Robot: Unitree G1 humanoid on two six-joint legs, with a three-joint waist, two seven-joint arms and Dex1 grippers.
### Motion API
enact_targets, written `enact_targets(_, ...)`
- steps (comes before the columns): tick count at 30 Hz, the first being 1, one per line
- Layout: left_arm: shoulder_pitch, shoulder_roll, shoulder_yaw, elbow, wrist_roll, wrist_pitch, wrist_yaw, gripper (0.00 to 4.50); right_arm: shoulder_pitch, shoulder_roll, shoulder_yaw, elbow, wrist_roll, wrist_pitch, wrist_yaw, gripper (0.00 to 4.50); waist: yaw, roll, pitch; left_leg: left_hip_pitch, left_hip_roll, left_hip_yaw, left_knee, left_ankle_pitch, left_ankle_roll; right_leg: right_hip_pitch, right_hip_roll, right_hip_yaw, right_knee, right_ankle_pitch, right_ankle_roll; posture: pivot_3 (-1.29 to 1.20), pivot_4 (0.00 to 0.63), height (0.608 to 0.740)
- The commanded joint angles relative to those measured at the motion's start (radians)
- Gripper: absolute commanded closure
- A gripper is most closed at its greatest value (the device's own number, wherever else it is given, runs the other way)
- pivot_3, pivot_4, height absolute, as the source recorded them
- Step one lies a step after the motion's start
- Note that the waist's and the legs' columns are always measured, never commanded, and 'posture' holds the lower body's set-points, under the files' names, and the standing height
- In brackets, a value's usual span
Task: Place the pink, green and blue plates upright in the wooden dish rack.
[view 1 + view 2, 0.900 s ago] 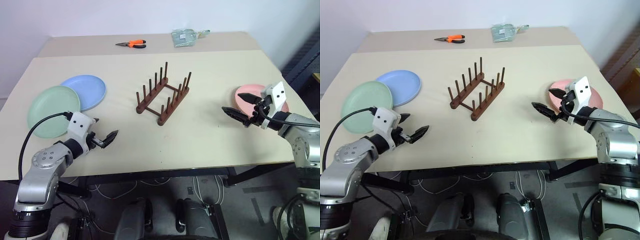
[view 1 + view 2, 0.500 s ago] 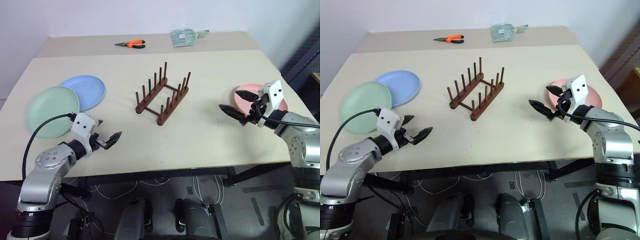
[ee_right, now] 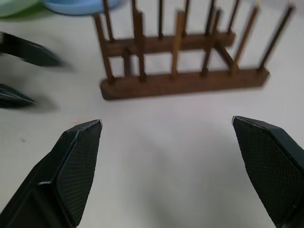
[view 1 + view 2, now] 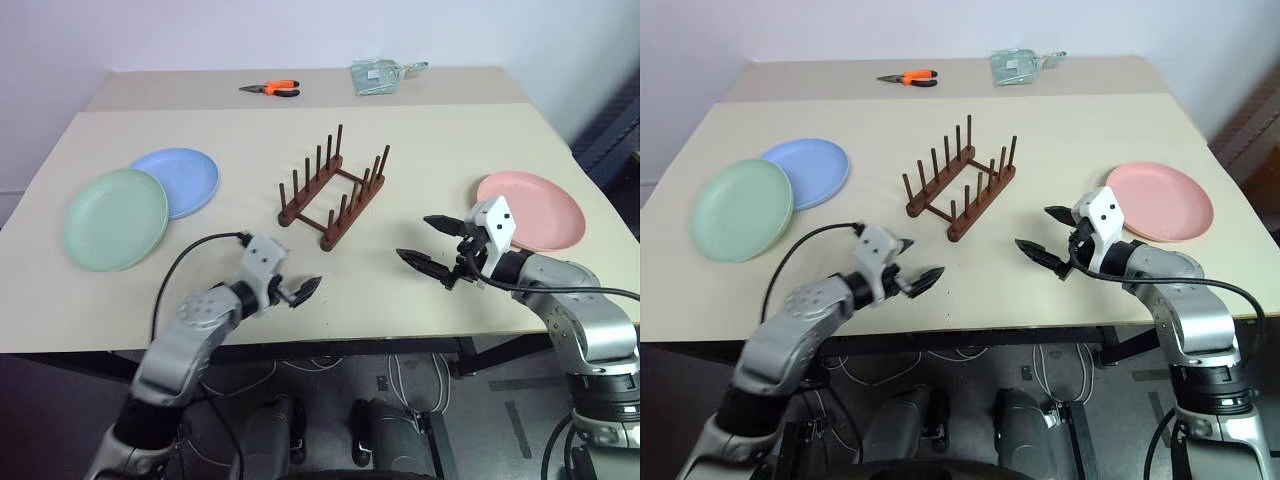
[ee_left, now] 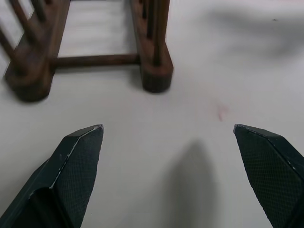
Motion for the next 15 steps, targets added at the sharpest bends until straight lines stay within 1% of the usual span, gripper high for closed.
enact_targets(1,-0.076,-0.087,-0.035,0.124,0.053,-0.021,0.067,0.00,0.021,0.012,-0.008,-0.060,0.010,0.003,-0.028,0.02,-0.001,-0.001,0.000,0.000,-0.001,0.000,0.000,0.000,0.001,0.000,0.000,0.000,0.000,0.000,0.001,0.00,0.150,0.740)
enact_targets(3,-0.125,-0.136,-0.040,0.220,0.086,-0.041,0.105,0.00,0.022,0.014,0.003,-0.057,0.001,-0.005,-0.032,0.02,-0.003,0.000,0.000,0.000,-0.001,0.000,0.001,0.000,0.001,0.000,0.000,0.000,0.000,0.000,0.001,0.00,0.150,0.740)
enact_targets(6,-0.185,-0.200,-0.038,0.324,0.095,-0.082,0.116,0.79,0.011,0.010,0.017,-0.035,-0.019,-0.024,-0.031,0.00,-0.003,-0.001,0.000,0.001,-0.001,0.000,0.001,0.000,0.001,0.001,0.000,0.000,0.001,0.001,0.001,0.00,0.150,0.740)
enact_targets(9,-0.207,-0.229,-0.023,0.365,0.098,-0.115,0.113,2.26,-0.002,0.009,0.018,-0.022,-0.028,-0.034,-0.029,0.00,-0.003,-0.001,0.000,0.000,-0.001,0.000,0.001,-0.001,0.002,0.001,0.000,0.000,0.000,0.000,0.002,0.00,0.150,0.740)
enact_targets(11,-0.214,-0.229,-0.024,0.376,0.103,-0.126,0.102,3.31,-0.008,0.007,0.017,-0.018,-0.033,-0.039,-0.028,0.00,-0.001,-0.001,0.000,0.000,-0.001,0.000,0.001,-0.001,0.002,0.001,0.000,0.000,0.000,0.000,0.002,0.00,0.150,0.740)
enact_targets(12,-0.214,-0.228,-0.025,0.377,0.106,-0.129,0.096,3.73,-0.009,0.006,0.017,-0.019,-0.034,-0.039,-0.028,0.00,-0.001,-0.001,0.000,0.000,-0.001,0.000,0.001,-0.001,0.002,0.001,0.000,0.000,0.000,0.000,0.002,0.00,0.150,0.740)
enact_targets(15,-0.229,-0.166,-0.076,0.384,0.131,-0.198,-0.015,3.72,0.003,-0.027,0.015,-0.026,-0.046,-0.041,-0.006,0.00,-0.002,0.000,0.000,0.001,-0.001,0.000,0.002,-0.001,0.002,0.001,-0.001,0.000,0.000,0.000,0.002,0.00,0.150,0.740)
